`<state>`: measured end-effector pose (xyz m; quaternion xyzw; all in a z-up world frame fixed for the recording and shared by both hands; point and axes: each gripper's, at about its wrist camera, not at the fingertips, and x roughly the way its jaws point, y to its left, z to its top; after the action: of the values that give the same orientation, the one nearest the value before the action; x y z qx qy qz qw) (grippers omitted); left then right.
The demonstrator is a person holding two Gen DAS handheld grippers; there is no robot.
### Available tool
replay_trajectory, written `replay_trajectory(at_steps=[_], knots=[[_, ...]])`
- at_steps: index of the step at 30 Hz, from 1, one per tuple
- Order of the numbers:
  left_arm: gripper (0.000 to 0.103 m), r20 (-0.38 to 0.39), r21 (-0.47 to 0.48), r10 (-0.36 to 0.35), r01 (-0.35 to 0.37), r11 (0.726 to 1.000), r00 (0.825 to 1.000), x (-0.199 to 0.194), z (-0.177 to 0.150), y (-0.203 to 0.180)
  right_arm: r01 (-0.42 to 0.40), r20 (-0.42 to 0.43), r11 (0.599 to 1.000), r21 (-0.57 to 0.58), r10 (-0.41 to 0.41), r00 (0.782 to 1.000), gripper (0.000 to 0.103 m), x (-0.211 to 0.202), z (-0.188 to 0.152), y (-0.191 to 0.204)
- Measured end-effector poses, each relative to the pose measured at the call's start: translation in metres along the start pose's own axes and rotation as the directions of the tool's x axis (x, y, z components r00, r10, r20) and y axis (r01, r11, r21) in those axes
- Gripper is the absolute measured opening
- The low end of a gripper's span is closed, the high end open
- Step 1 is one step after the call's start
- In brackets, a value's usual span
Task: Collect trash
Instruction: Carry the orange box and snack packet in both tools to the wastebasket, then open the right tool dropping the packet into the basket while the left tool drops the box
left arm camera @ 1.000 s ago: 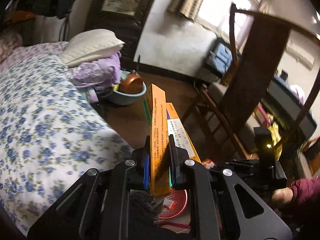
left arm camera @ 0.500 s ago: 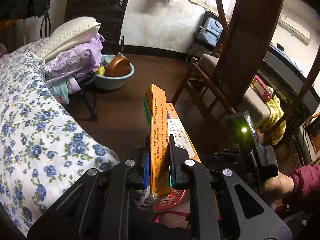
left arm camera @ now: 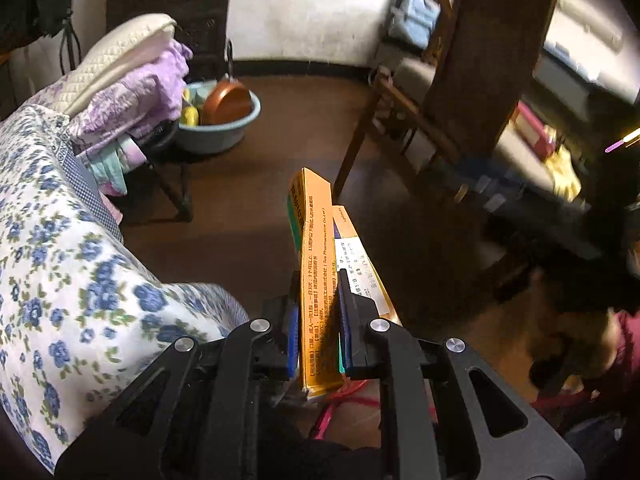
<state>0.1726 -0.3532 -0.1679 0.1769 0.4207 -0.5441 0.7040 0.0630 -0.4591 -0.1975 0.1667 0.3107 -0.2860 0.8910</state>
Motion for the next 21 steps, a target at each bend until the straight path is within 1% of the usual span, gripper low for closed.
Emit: replay_trajectory(at_steps=[3, 4, 7, 13, 17, 21], knots=[[0.017, -0.035, 0.045, 0.024, -0.023, 0.999, 0.999, 0.009, -0.001, -0.008, -0.033, 0.091, 0.999, 0.002, 0.033, 0.995, 0.063, -0.016, 0.007, 0.001], [0.017, -0.045, 0.057, 0.035, -0.032, 0.998, 0.998, 0.012, -0.001, -0.011, -0.047, 0.100, 0.999, 0.013, 0.045, 0.994, 0.064, -0.018, 0.009, -0.002], [0.017, -0.079, 0.078, 0.063, -0.057, 0.995, 0.995, 0.022, -0.001, -0.017, -0.075, 0.105, 0.996, 0.048, 0.070, 0.992, 0.064, -0.019, 0.016, -0.011], [0.017, -0.119, 0.106, 0.056, -0.043, 0.993, 0.991, 0.035, 0.002, -0.022, -0.102, 0.113, 0.989, 0.110, 0.090, 0.990, 0.064, -0.018, 0.020, -0.023], [0.017, -0.146, 0.142, 0.077, -0.056, 0.988, 0.986, 0.044, 0.003, -0.029, -0.108, 0.126, 0.987, 0.122, 0.092, 0.988, 0.064, -0.021, 0.019, -0.024], [0.017, -0.166, 0.163, 0.086, -0.059, 0.985, 0.982, 0.050, 0.004, -0.034, -0.113, 0.119, 0.984, 0.136, 0.097, 0.988, 0.064, -0.019, 0.018, -0.027]])
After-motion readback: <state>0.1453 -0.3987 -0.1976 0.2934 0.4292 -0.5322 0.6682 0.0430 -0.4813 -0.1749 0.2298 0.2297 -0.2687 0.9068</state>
